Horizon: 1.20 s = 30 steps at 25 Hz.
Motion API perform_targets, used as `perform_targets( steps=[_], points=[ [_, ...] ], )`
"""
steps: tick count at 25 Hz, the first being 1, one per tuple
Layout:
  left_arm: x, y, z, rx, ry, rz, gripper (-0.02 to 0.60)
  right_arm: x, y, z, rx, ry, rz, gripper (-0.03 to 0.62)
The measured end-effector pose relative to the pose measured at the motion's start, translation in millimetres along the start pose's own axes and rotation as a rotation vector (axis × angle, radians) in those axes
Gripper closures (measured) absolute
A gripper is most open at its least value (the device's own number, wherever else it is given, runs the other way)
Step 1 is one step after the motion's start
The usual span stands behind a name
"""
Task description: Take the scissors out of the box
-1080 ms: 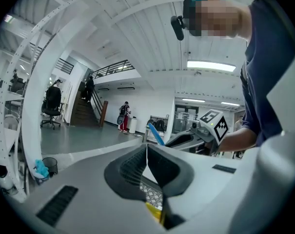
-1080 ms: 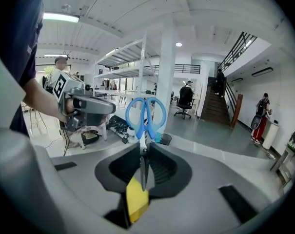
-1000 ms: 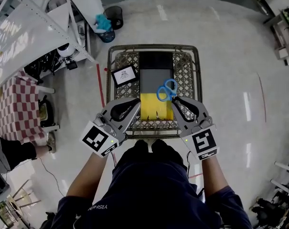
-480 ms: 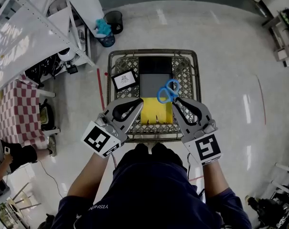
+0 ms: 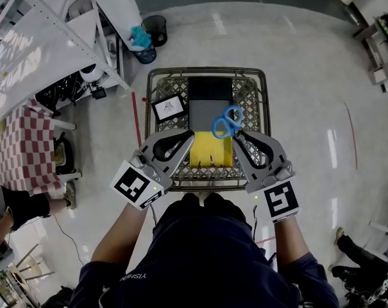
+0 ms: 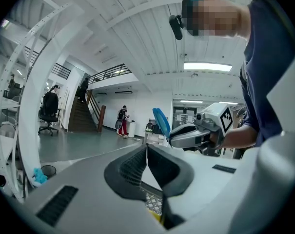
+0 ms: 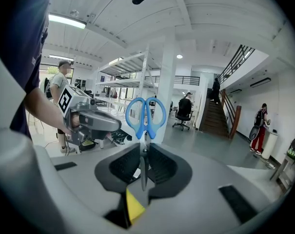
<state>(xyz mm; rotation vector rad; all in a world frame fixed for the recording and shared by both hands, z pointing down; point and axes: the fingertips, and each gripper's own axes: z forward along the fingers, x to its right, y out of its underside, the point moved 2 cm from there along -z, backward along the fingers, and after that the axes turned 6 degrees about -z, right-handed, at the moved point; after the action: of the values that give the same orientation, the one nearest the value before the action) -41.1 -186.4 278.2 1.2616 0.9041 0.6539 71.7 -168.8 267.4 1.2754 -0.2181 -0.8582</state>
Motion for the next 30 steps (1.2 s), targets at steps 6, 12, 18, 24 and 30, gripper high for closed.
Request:
perform_targets(
  steps=[6,12,18,24,30],
  points=[
    [2.1,5.0,2.3,-0.004,0.003,0.004,0.555,0.7,5.4,0.9,0.002,0.003,0.006,0.519],
    [0.8,6.7,4.6,-0.008,0.001,0.002,0.555,1.5,7.9,2.7,-0.009,-0.005,-0.002,0.519],
    [3.7,6.8,3.8,-0.009,0.002,0.0,0.555,-0.5,9.4,0.1,-0.021,-0.005,-0.001,0.519],
    [3.5,8.6,5.7,-0.011,0.002,-0.001,0.555,-0.1,12.6,2.5,-0.027,-0.008,-0.007,0.519],
    [5.5,9.9,6.5,-0.014,0.002,-0.005,0.555,-0.1,14.5,2.3,-0.029,-0.011,-0.004,0.519]
  ],
)
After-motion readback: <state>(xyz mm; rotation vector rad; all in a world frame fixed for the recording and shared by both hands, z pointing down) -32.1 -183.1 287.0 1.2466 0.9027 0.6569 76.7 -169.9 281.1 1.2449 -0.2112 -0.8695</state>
